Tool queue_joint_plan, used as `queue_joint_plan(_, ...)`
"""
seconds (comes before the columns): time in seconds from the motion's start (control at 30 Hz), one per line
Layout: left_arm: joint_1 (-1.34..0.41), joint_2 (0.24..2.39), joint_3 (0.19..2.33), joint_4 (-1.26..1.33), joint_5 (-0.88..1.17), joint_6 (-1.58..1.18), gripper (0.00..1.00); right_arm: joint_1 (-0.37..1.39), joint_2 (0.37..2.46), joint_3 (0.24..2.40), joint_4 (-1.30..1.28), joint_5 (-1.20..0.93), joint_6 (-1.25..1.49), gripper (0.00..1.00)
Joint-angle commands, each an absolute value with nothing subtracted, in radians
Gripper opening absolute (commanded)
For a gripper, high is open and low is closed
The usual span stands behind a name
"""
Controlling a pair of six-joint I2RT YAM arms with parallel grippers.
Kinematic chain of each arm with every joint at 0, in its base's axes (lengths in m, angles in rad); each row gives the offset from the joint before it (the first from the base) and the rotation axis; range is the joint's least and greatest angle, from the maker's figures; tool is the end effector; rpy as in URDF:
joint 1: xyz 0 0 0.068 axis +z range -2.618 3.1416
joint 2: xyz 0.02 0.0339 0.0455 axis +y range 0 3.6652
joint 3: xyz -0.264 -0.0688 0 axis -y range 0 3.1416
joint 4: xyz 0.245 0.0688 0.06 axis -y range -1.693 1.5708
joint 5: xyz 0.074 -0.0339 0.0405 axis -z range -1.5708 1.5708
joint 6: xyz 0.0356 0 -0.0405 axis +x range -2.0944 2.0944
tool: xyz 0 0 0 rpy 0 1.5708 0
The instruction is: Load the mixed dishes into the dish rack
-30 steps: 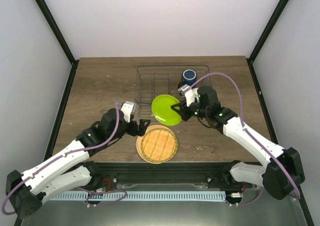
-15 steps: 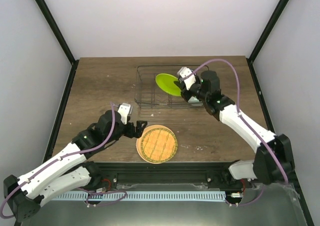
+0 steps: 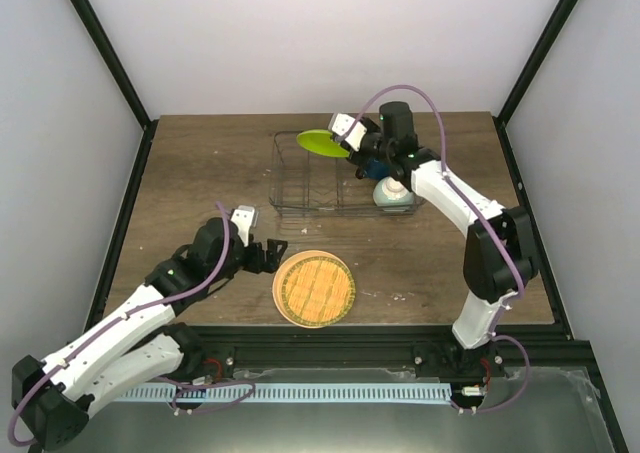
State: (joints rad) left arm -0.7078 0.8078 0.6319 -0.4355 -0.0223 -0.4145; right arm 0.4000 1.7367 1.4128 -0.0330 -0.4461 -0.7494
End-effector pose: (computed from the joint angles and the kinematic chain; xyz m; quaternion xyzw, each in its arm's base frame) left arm 0.1365 -0.1158 0.2576 0.1245 0.8783 -0.2372 0.3960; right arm 0.3757 0.1755 0.3157 -0.5413 0.6038 0.0822 0.5793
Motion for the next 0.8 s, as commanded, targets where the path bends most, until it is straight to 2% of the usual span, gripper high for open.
queue_joint_plan(0.0,-0.678,0.802,0.617,-0.421,0.01,-0.402,1.0,0.383,1.787,1.482,-0.104,-0.462,-0.903,0.01)
queue_joint_plan(0.77,-0.653,0.87,0.615,-0.411,0.008,-0.394,1.0,0.377,1.924,1.525,-0.063,-0.467,-1.021,0.01)
